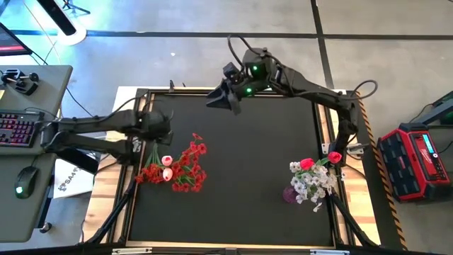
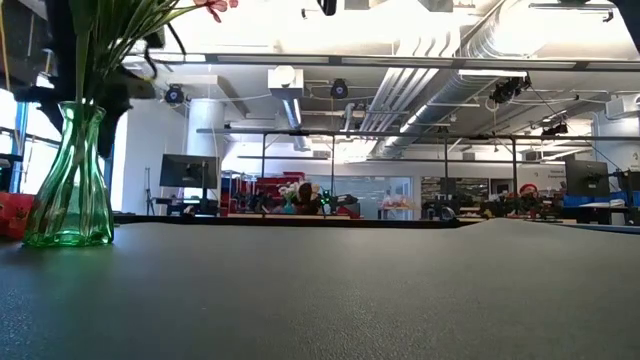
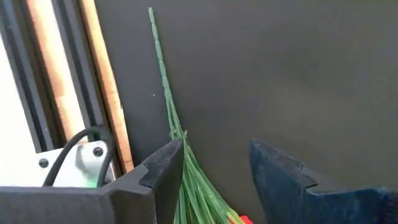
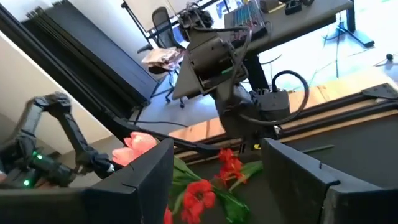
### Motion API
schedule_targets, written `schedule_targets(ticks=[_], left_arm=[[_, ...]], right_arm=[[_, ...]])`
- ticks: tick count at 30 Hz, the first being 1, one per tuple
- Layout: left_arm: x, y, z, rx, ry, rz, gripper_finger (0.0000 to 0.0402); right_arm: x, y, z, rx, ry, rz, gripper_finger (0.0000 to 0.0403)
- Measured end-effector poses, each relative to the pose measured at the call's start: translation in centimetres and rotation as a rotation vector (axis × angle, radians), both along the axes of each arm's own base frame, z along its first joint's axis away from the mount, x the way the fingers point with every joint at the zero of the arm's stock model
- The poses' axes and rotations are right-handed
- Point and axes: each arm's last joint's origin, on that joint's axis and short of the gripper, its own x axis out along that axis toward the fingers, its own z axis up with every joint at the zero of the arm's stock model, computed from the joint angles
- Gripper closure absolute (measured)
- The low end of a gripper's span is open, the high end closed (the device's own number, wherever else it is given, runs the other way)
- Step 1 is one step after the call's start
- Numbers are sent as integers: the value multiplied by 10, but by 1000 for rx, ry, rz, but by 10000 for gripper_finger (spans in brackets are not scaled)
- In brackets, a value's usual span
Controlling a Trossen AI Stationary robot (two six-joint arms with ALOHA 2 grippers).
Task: Sort flowers into vase by color
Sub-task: Put the red flower into the green vase
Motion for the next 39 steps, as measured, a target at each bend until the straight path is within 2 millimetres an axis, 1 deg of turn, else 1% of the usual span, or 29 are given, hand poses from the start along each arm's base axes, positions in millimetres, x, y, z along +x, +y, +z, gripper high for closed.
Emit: schedule_targets(ticks=[5, 7, 9, 13, 21, 29, 32, 34, 36, 39], left_arm=[[2, 20, -11, -40, 77, 26, 232], [-1, 26, -21, -79, 106, 47, 232], [-3, 29, -36, -148, 93, 59, 232], [-6, 28, -61, -231, 76, 75, 232], [-4, 33, -70, -236, 117, 105, 236], [-12, 38, -94, -306, 233, 98, 257], [-10, 40, -98, -332, 208, 67, 271], [-10, 41, -99, -342, 195, 45, 288], [-9, 41, -99, -346, 188, 28, 314], [-9, 41, -99, -347, 183, 15, 366]], right_arm=[[-4, -7, -4, -34, 31, 14, 174], [-5, -9, -6, -45, 39, 20, 174], [-6, -9, -7, -49, 49, 33, 174], [-7, -10, -10, -55, 80, 48, 174], [-9, -9, -14, -69, 109, 58, 174], [-9, -9, -14, -67, 115, 58, 174], [-9, -9, -14, -66, 117, 58, 174], [-9, -9, -15, -65, 122, 58, 174], [-9, -9, -15, -64, 125, 58, 174], [-9, -9, -15, -63, 126, 58, 174]])
